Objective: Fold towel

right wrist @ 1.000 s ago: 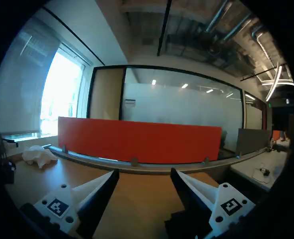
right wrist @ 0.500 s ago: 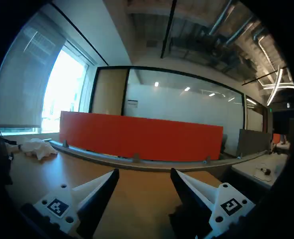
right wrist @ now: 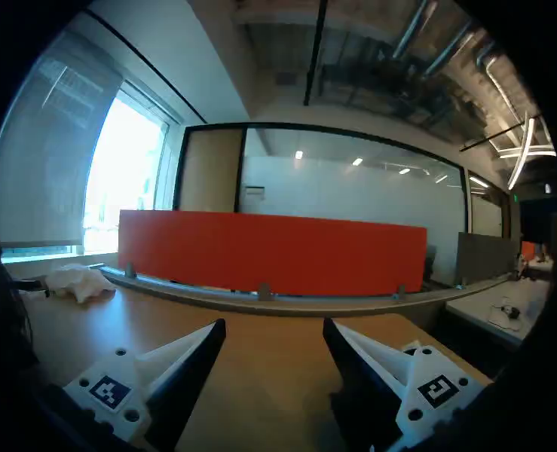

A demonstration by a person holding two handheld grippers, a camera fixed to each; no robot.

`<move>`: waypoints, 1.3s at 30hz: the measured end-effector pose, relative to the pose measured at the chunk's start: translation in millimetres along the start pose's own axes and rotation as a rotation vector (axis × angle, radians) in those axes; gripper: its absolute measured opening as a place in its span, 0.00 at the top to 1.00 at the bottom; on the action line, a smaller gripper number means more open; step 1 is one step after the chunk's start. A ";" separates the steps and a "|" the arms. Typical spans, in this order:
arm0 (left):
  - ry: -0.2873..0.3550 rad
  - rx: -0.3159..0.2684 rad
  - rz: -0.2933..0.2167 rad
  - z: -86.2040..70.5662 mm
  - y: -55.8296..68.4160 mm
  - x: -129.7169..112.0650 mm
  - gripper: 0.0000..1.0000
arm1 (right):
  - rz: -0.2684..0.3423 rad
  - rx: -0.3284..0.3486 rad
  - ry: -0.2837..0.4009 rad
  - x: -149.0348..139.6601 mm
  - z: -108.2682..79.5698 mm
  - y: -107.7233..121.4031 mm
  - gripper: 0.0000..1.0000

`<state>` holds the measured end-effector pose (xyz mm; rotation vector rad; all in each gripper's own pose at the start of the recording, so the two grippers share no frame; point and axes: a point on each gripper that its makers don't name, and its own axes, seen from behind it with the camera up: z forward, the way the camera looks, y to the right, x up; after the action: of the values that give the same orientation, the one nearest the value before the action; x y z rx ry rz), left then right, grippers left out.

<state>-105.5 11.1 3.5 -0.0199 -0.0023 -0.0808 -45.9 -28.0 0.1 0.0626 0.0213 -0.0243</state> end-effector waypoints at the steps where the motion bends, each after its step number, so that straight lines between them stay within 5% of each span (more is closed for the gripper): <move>1: 0.002 0.001 -0.003 0.3 -0.6 -1.0 0.04 | 0.001 0.000 0.001 0.6 -0.1 1.1 0.00; 27: 0.040 0.012 0.012 11.8 -14.7 -21.1 0.04 | -0.022 -0.001 0.023 0.3 4.4 11.9 0.00; 39: 0.029 -0.006 0.055 14.3 -5.1 -26.3 0.04 | -0.026 -0.018 0.026 -4.2 4.4 18.8 0.00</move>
<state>-132.1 8.4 17.8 -0.0244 0.0271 -0.0262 -49.5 -9.4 5.7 0.0442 0.0488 -0.0491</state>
